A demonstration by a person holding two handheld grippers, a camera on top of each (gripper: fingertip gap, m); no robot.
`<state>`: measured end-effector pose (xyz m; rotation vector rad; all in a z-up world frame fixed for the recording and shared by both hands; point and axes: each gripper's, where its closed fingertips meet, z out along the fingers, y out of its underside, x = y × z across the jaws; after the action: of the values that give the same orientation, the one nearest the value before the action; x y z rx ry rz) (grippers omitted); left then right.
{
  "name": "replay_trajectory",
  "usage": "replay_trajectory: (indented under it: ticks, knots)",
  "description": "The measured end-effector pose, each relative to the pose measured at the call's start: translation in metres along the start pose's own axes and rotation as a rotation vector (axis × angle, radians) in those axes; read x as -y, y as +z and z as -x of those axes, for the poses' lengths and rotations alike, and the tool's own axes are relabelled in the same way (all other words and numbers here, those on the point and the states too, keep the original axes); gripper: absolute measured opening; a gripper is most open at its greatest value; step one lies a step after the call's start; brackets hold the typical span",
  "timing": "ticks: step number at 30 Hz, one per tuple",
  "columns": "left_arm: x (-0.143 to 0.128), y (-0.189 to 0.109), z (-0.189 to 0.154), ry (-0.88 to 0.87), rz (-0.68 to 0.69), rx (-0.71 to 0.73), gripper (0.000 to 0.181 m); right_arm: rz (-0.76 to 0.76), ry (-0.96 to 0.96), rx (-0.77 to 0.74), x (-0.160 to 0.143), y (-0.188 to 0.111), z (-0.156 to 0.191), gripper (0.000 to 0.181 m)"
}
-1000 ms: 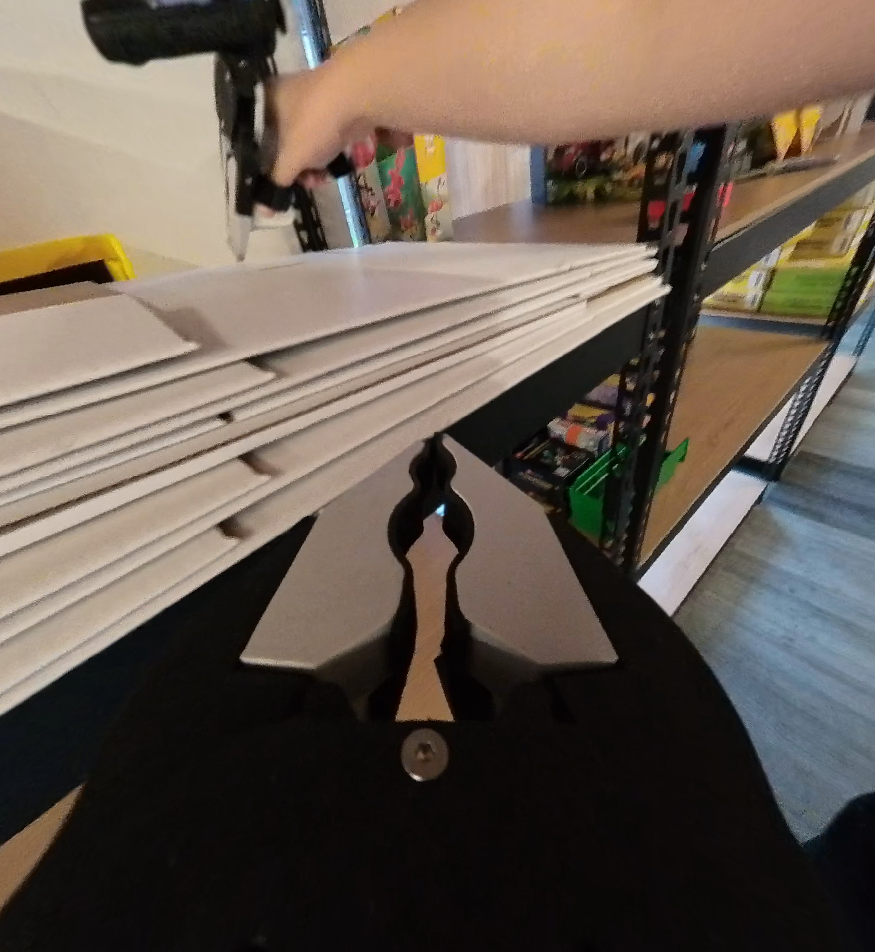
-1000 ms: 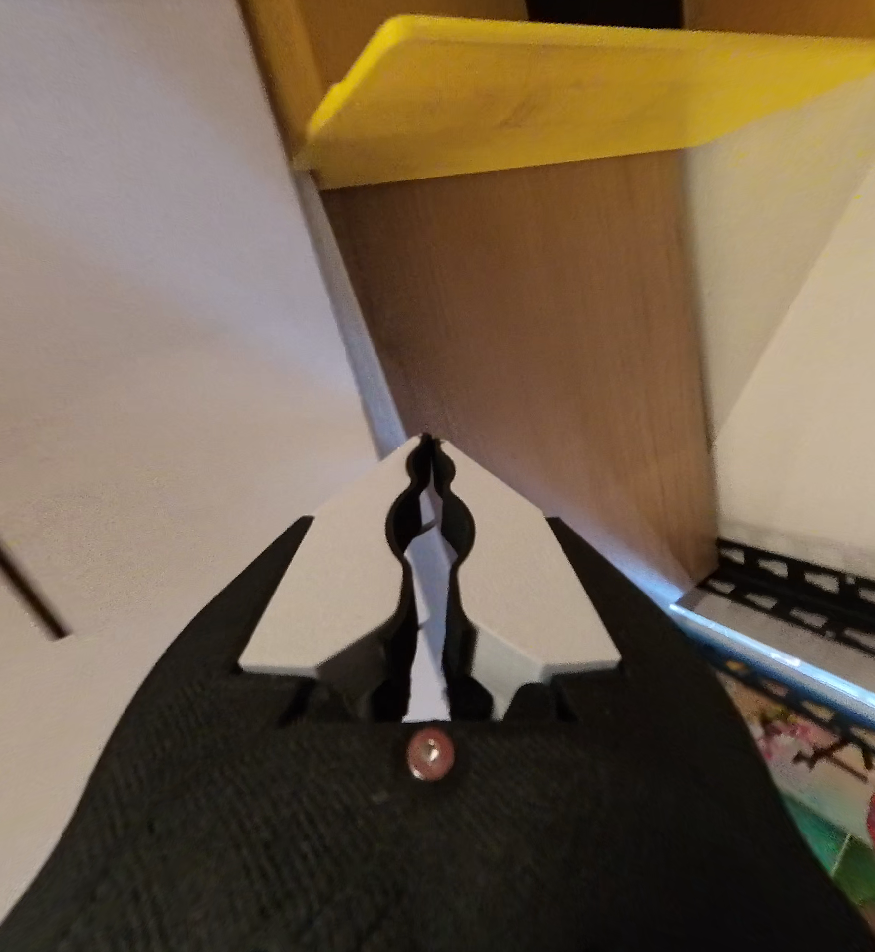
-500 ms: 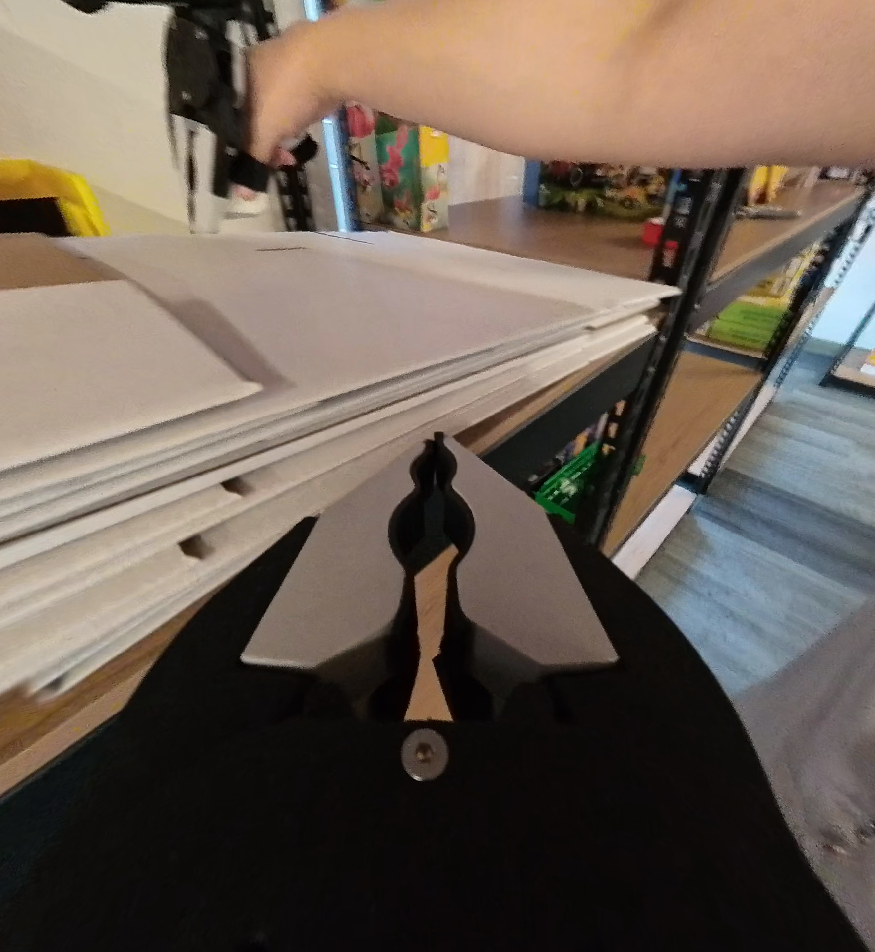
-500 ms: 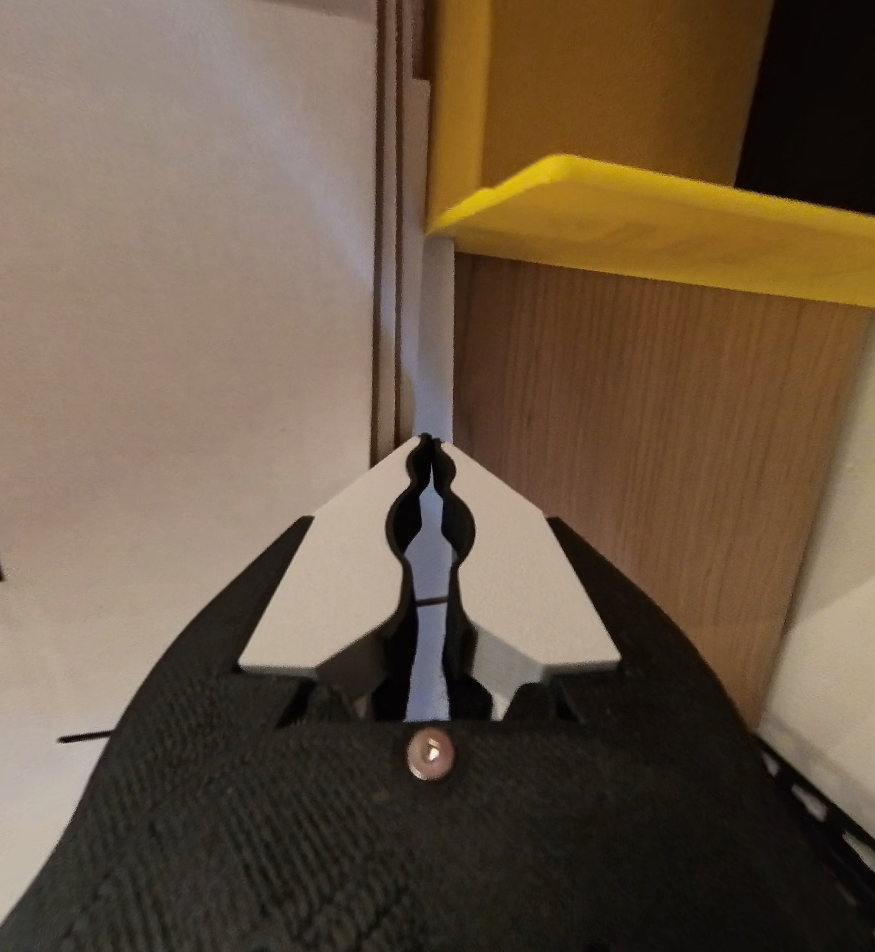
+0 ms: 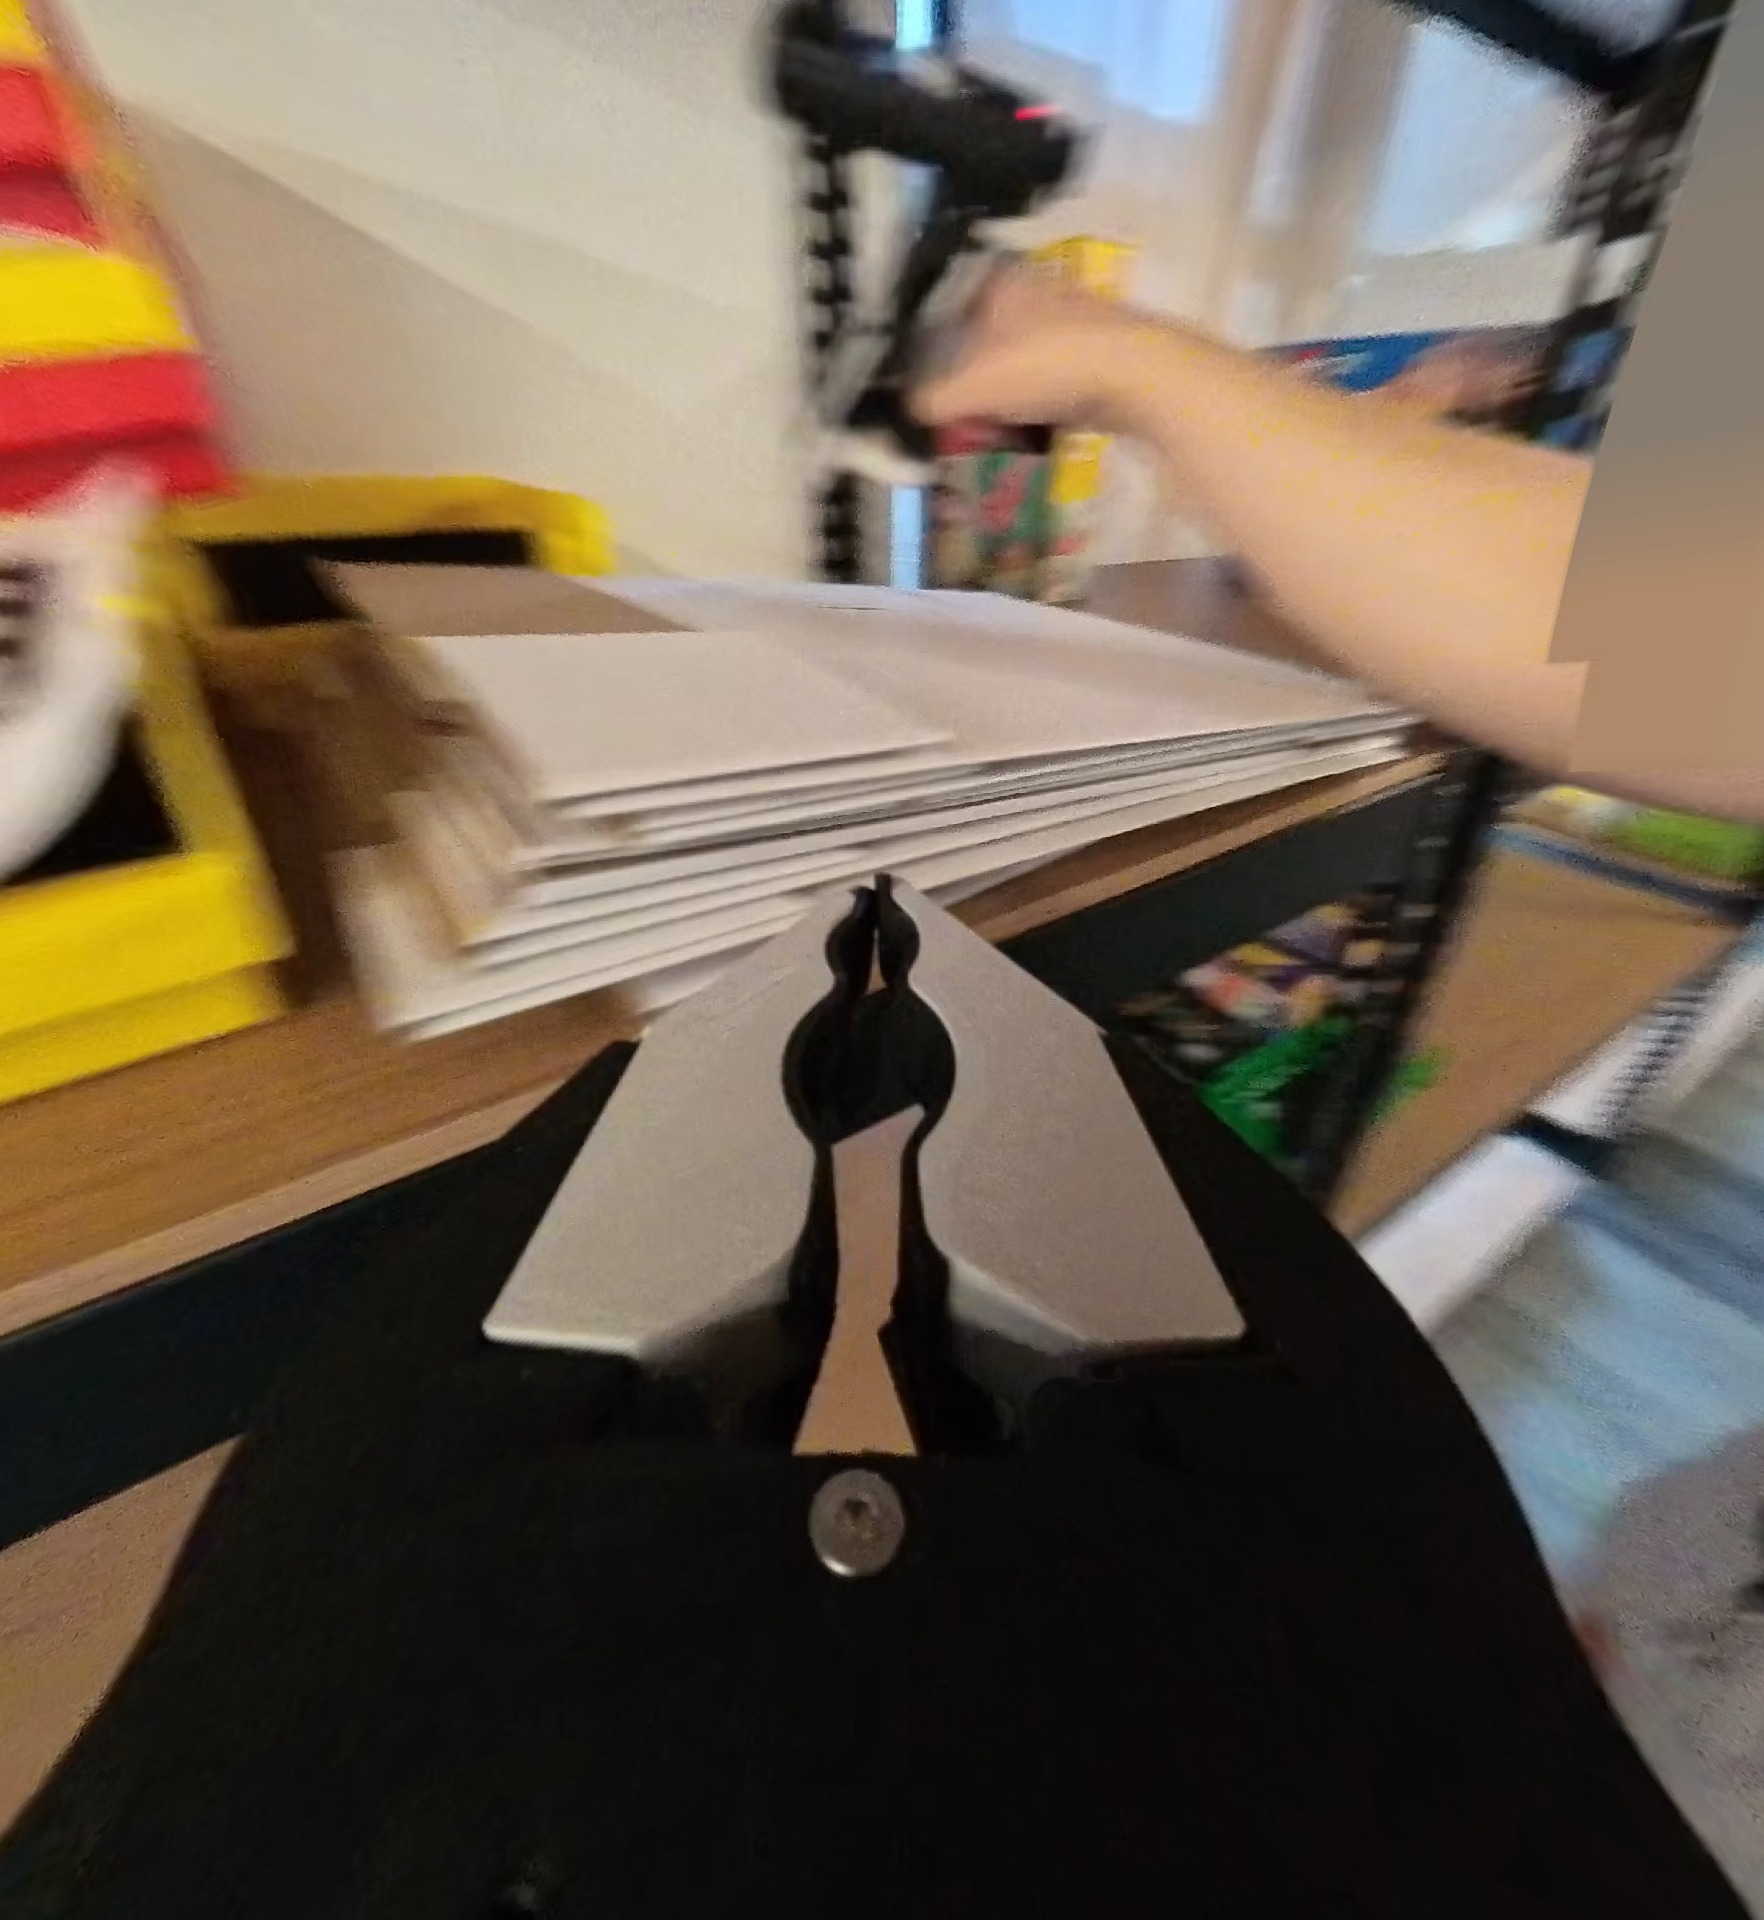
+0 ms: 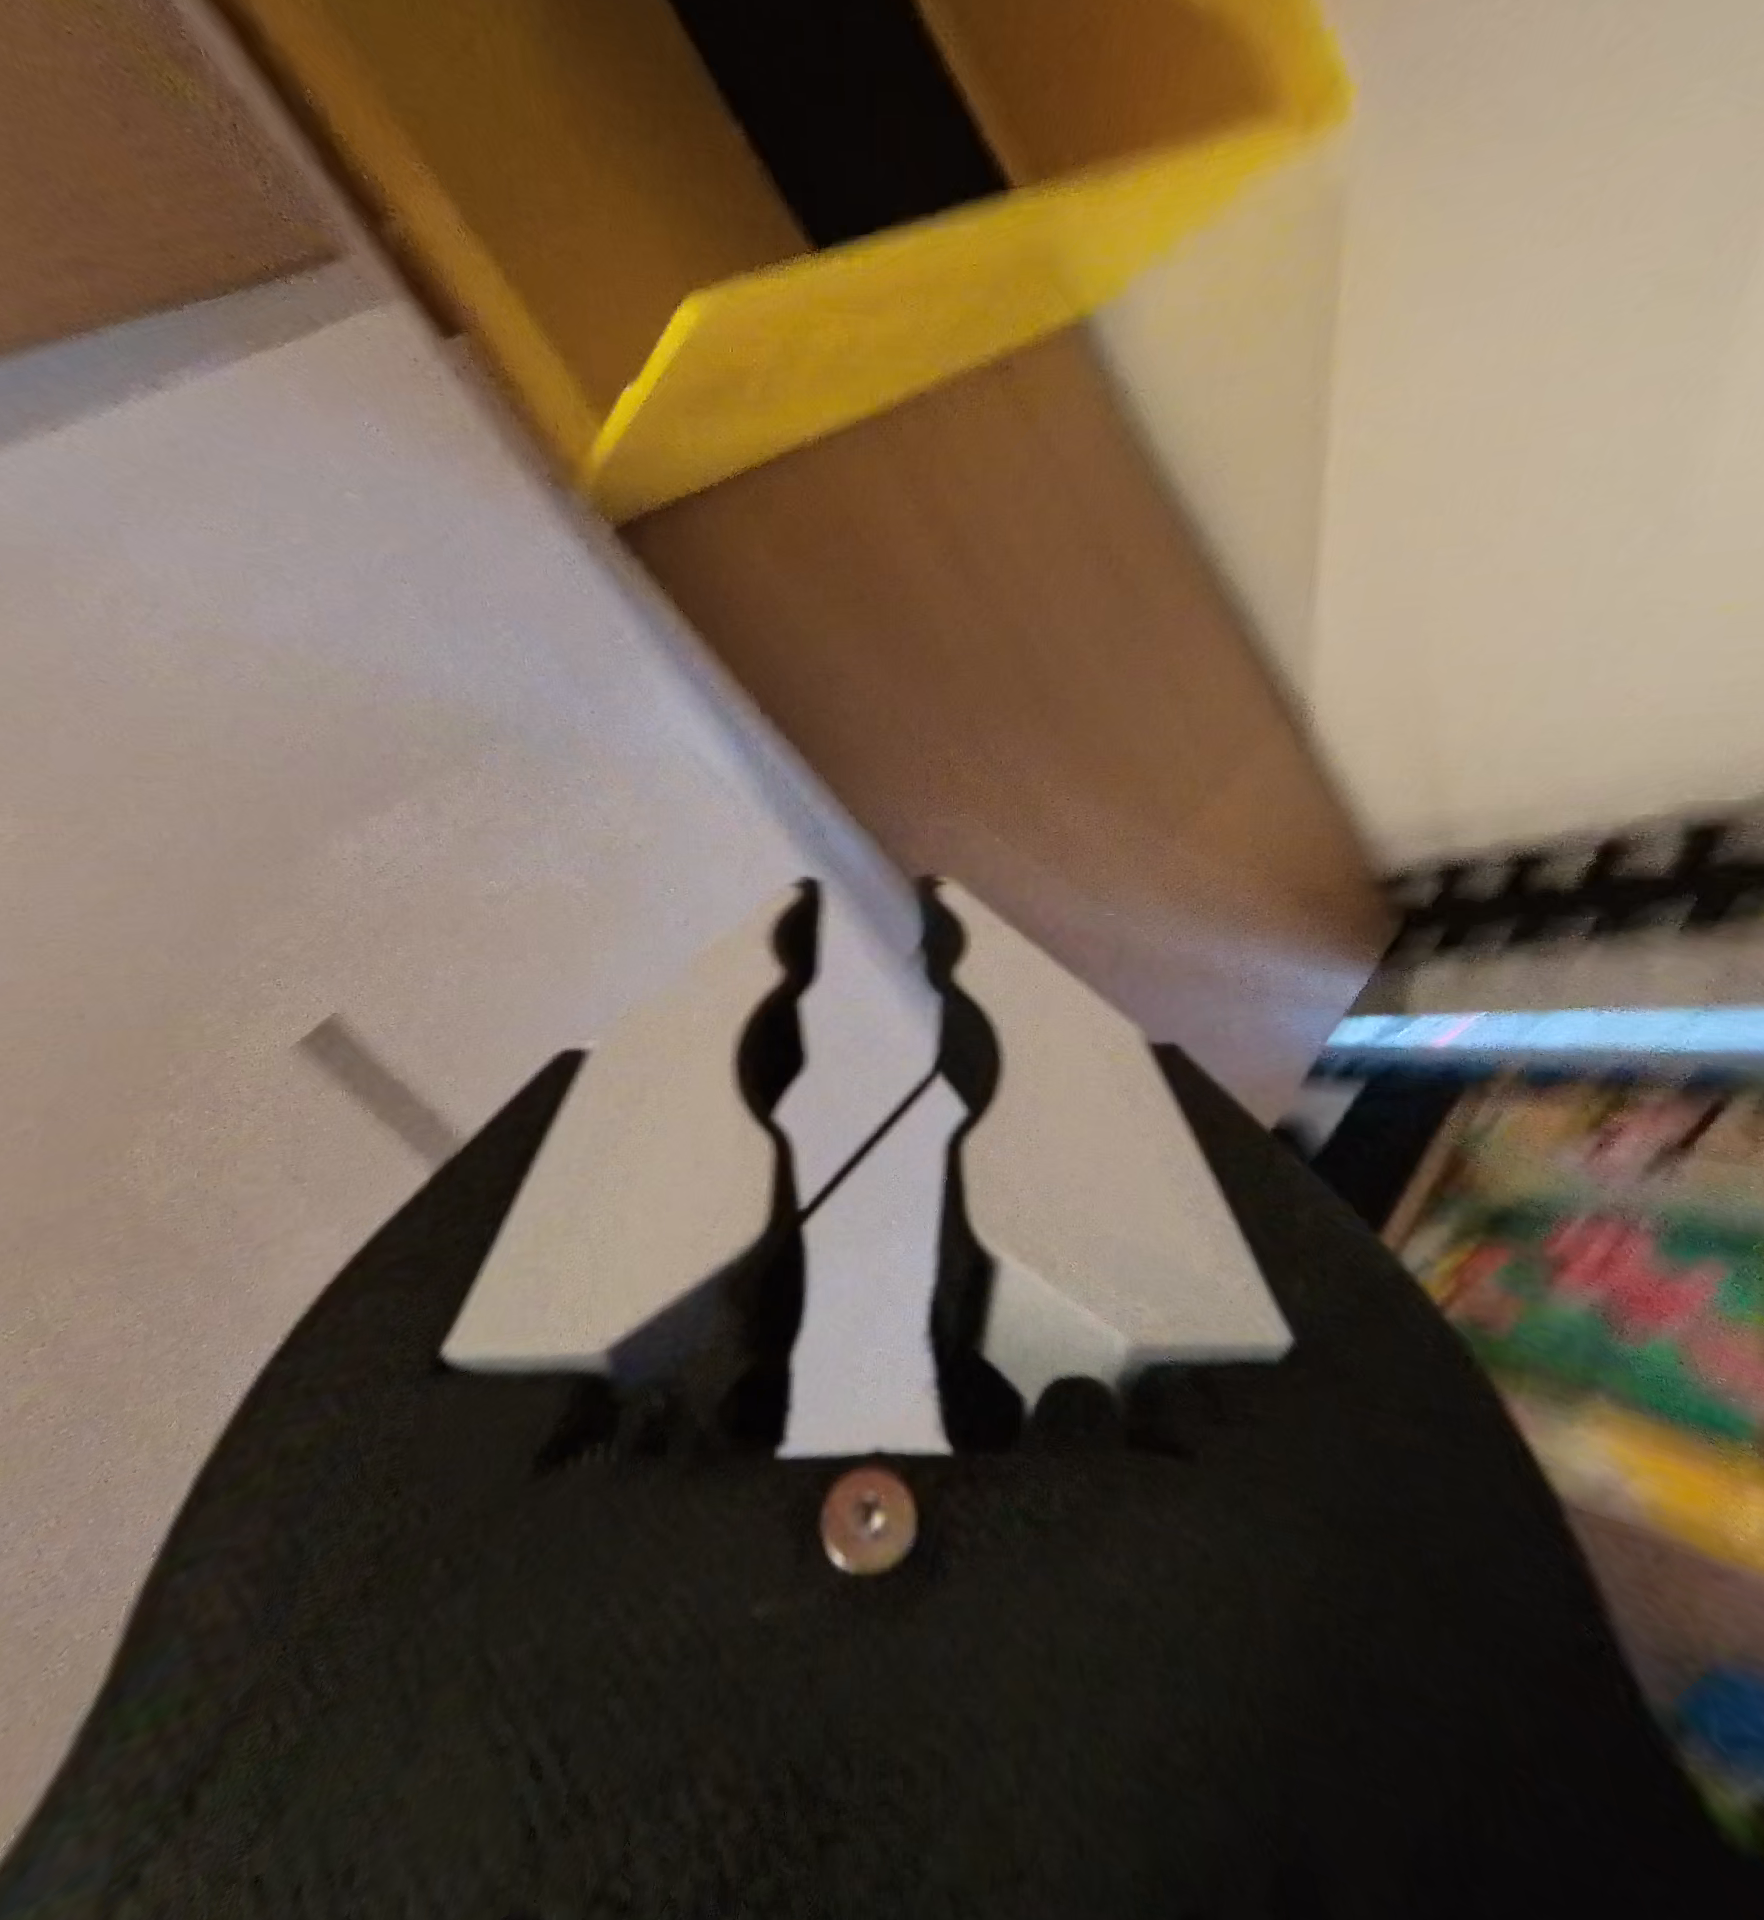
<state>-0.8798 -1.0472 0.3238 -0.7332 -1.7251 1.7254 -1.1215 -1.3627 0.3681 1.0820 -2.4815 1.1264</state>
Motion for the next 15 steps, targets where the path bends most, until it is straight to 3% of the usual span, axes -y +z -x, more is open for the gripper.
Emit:
replay_trajectory:
  ticks: [1,2,3,5,7,12,15]
  knots:
    - [0.003,-0.019,0.019,0.059,-0.006,0.087,0.0,0.002,0.104,0.005,-0.017,-0.026,0.01,0.035]
    - [0.007,-0.035,0.039,0.099,-0.011,0.163,0.012,-0.012,0.198,0.031,-0.035,-0.052,0.026,0.051]
    - [0.01,-0.045,0.056,0.093,-0.007,0.203,0.038,-0.036,0.277,0.094,-0.053,-0.078,0.051,0.065]
    - [0.008,-0.05,0.073,-0.008,0.027,0.137,0.053,-0.083,0.37,0.208,-0.09,-0.123,0.106,0.082]
    - [0.003,-0.046,0.083,-0.082,0.07,0.052,0.068,-0.114,0.353,0.185,-0.13,-0.156,0.147,0.091]
    - [-0.005,-0.027,0.086,-0.084,0.119,-0.062,0.088,-0.128,0.304,-0.074,-0.21,-0.177,0.194,0.109]
    - [-0.012,-0.014,0.082,-0.119,0.162,-0.117,0.094,-0.209,0.4,-0.096,-0.208,-0.175,0.186,0.119]
